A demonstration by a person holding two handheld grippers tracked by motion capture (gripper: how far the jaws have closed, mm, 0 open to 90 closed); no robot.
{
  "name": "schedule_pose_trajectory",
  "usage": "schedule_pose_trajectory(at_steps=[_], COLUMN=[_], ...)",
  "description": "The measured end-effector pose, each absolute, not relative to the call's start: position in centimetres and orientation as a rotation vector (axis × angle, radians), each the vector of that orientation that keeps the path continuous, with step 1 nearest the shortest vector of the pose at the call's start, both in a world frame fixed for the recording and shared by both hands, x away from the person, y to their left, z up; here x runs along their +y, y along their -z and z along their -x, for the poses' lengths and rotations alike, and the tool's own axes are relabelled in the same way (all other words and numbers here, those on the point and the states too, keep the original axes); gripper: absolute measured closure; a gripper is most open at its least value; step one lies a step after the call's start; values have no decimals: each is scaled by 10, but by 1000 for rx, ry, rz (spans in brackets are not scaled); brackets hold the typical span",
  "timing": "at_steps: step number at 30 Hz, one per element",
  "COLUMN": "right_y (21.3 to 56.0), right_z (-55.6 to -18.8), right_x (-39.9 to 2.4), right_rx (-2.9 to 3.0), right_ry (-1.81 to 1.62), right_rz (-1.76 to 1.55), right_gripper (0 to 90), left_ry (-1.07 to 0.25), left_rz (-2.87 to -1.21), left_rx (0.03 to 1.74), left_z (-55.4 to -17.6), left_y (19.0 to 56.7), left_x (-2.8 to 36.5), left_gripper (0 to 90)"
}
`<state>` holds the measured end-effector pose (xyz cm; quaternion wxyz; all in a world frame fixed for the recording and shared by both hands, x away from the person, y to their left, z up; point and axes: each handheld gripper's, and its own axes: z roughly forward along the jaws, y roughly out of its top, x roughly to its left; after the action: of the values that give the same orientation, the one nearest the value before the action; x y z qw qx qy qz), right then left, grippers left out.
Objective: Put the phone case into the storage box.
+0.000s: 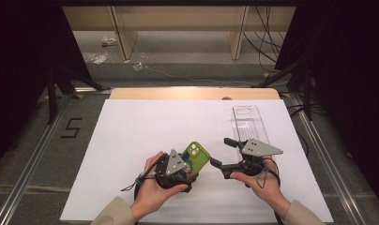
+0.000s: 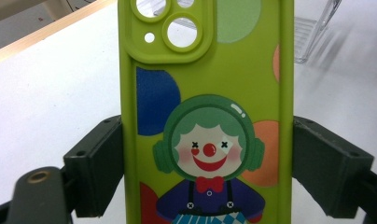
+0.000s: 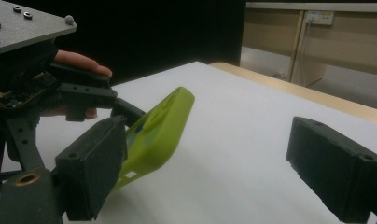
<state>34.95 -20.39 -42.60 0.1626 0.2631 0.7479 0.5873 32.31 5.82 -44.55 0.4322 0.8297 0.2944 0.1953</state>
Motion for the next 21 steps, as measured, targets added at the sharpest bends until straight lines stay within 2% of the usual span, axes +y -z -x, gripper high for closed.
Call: schedule_pose_trajectory(at_steps=[21], right_y=[426], right_z=[-357], right_x=[-189], right_rx=[2153], right_ry=[-1684], right_rz=[-757], right_gripper=[147], left_ry=[-478], left_rz=[-2074], left_rx=[706], left_z=[-322], left_y=[445], left_x=[46], left_gripper=[160])
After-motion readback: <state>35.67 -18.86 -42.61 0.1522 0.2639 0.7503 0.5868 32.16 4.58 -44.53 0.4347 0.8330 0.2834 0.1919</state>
